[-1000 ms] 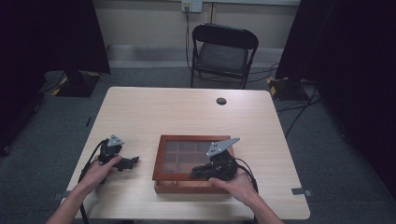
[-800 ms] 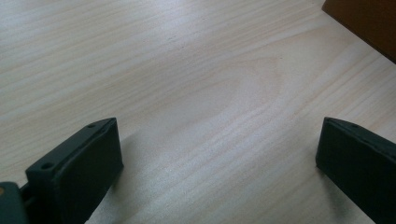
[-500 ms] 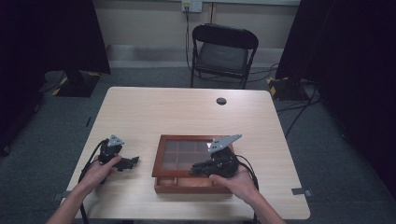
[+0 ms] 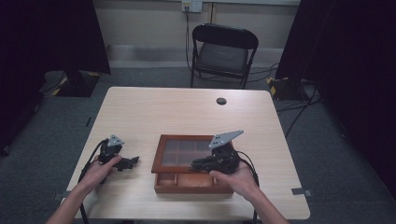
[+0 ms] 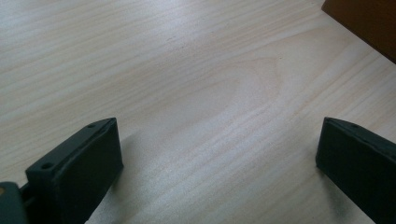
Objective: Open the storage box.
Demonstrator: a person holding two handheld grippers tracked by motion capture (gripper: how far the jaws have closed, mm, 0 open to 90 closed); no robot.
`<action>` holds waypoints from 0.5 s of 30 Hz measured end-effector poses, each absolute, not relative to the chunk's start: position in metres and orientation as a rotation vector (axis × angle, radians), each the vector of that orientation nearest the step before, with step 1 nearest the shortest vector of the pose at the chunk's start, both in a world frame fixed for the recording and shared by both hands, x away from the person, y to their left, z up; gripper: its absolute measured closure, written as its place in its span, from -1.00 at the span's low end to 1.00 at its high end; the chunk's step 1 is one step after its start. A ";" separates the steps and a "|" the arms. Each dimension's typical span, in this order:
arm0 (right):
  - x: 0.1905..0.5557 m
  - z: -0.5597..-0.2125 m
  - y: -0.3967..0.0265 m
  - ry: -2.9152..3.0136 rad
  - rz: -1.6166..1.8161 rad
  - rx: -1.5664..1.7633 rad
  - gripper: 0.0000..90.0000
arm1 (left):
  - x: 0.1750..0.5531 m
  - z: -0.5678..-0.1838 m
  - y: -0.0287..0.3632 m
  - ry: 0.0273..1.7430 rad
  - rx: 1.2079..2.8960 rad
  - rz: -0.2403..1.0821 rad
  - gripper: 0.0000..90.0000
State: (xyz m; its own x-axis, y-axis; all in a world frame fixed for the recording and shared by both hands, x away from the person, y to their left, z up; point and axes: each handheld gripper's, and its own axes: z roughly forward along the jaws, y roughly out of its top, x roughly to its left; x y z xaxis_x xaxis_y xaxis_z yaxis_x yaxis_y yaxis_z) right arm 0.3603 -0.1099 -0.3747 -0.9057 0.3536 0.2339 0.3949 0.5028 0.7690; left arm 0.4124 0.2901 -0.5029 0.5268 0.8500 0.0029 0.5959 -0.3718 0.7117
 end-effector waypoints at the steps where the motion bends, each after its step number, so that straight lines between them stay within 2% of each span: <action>1: 0.360 -0.375 -0.110 -2.683 -1.392 -0.669 0.81 | 0.412 -0.503 0.290 1.166 2.106 0.492 -1.00; 15: 0.367 -0.361 -0.111 -2.669 -1.414 -0.691 0.81 | 0.412 -0.503 0.290 1.167 2.106 0.493 -1.00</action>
